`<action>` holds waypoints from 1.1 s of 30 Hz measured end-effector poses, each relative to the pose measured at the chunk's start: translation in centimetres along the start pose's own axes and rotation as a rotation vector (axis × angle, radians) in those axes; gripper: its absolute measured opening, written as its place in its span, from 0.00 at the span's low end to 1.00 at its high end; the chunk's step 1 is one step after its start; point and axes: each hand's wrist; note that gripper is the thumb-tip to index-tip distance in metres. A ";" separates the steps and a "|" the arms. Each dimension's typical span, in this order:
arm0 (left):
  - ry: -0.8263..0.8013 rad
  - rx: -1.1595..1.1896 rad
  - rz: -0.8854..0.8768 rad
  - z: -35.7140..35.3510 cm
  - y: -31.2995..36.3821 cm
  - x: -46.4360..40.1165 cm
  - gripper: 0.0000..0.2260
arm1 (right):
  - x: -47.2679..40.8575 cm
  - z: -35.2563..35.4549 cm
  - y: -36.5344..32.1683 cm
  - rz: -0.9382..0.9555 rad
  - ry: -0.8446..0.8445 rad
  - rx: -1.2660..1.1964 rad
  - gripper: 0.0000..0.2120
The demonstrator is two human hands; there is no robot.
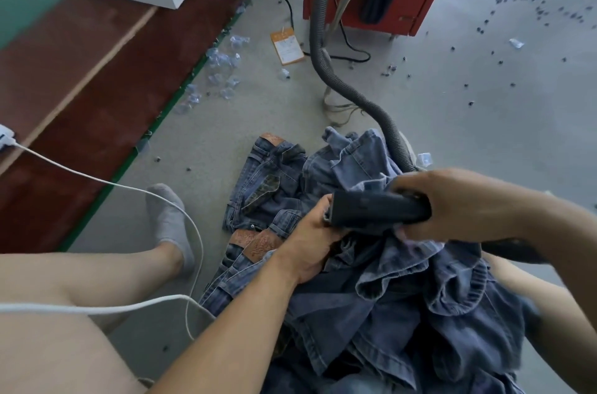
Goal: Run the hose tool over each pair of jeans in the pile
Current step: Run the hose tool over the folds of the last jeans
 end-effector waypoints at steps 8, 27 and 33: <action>0.004 -0.036 -0.011 0.1 -0.1 0.7 0.18 | 2.0 3.9 5.1 -0.253 0.020 -0.083 0.19; -0.121 -0.241 0.037 0.1 0.2 1.4 0.30 | -0.1 2.4 3.2 -0.225 -0.206 -0.081 0.08; -0.158 -0.541 0.154 0.4 1.4 1.4 0.33 | -0.9 3.8 3.3 -0.227 0.218 -0.343 0.08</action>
Point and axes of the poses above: each hand's wrist, its own x-axis away from the middle knuckle, its own z-axis out of the back of the hand, y = z × x, and after that the axes turned 8 degrees about -z, right-handed
